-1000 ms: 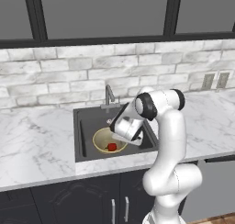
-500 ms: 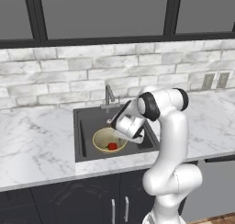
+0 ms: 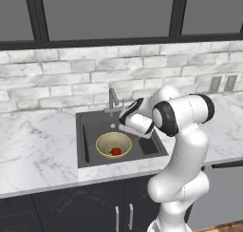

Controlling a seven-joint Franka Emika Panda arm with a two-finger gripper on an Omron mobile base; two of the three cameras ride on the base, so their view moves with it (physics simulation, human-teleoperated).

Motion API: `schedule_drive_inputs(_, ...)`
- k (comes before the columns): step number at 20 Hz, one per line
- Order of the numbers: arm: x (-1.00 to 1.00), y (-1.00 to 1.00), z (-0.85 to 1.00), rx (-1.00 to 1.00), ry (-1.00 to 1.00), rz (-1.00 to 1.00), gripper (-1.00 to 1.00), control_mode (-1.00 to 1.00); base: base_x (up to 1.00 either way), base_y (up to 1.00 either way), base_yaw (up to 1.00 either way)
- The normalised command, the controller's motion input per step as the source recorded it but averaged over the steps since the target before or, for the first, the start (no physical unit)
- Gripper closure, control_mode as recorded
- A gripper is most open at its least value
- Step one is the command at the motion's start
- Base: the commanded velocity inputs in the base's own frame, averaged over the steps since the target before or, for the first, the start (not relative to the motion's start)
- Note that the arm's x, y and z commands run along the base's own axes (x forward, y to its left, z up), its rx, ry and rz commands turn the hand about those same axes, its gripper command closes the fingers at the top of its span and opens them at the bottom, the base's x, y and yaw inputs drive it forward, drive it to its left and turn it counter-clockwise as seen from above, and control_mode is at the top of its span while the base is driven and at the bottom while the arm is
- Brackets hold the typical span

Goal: Pick the bell pepper from the cabinet and place it in the bowl. Then pick the bowl and place it in the sink. Then turn on the sink facuet.

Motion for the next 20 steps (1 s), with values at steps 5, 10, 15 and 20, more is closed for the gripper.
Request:
schedule_drive_inputs(5, -0.20, 0.00, 1.00, 0.09, 0.05, -0.02, -1.00, -1.00, 0.00, 0.00, 0.00)
schedule_drive_inputs(10, -0.21, -0.18, 0.91, 0.18, 0.11, -0.06, -1.00, -1.00, 0.00, 0.00, 0.00)
schedule_drive_inputs(15, -0.38, -0.27, 0.25, 0.20, 0.22, -0.08, -1.00, -1.00, 0.00, 0.00, 0.00)
schedule_drive_inputs(20, -0.37, -0.21, 0.07, 0.27, 0.27, -0.17, -1.00, -1.00, 0.00, 0.00, 0.00)
